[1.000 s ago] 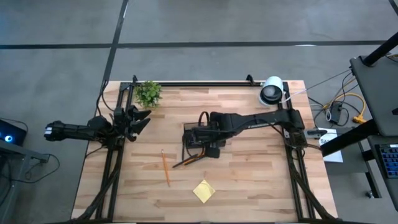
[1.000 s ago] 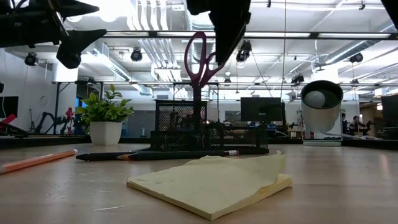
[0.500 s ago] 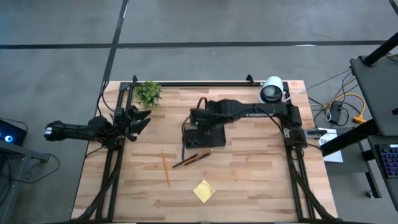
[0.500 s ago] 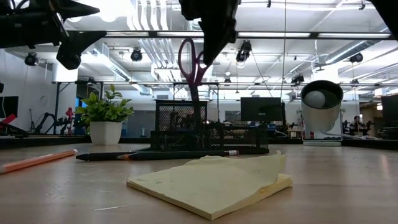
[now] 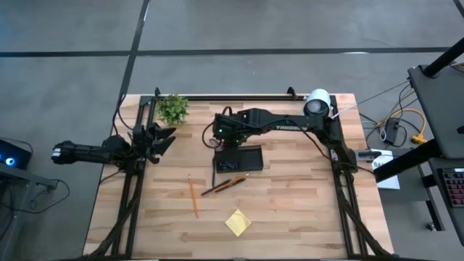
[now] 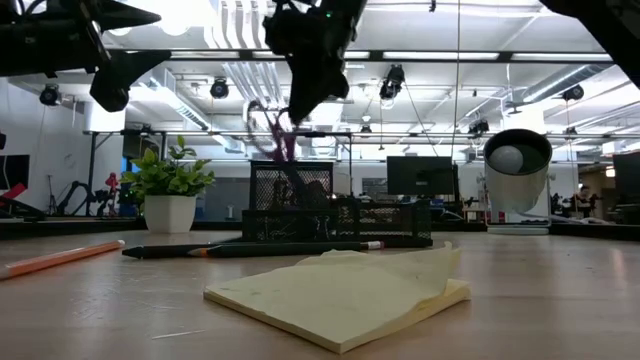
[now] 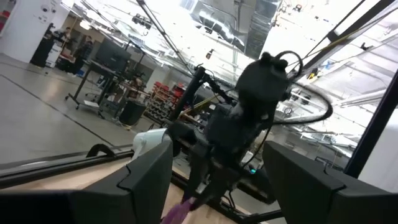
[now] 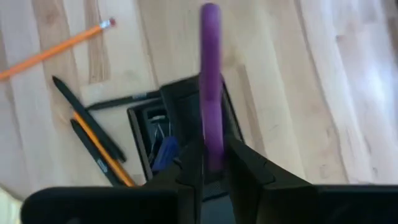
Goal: Pick and place office supplies into organizer
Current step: Put the purple scissor into the black desk organizer, then put the right black pen into the black desk organizer
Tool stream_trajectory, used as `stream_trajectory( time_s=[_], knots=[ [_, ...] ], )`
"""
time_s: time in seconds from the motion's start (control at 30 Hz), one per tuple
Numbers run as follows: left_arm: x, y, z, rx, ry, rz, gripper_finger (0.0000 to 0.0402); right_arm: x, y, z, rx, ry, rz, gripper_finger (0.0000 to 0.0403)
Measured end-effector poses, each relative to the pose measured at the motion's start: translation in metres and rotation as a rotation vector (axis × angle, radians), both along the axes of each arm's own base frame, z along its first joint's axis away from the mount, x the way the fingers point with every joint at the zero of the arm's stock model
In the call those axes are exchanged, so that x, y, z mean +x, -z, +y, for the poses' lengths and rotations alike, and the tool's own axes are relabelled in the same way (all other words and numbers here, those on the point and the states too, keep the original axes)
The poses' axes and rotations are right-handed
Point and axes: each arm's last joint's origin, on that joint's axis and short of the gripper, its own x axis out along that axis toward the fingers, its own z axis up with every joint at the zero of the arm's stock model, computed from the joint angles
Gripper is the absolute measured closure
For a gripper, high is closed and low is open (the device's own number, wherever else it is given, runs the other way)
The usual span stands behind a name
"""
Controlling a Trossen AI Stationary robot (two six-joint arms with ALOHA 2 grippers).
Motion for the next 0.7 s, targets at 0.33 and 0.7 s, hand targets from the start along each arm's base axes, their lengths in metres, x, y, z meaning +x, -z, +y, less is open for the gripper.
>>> stream_trajectory(
  time_s=[0.33,0.7],
  knots=[
    [0.0,0.0,0.001,-0.006,-0.021,0.001,0.0166,-0.019,-0.031,0.006,-0.004,-0.07,0.085,0.0263],
    [0.0,0.002,0.001,-0.004,-0.023,0.01,0.0166,-0.023,0.017,0.053,0.029,-0.544,0.293,0.0223]
  ],
)
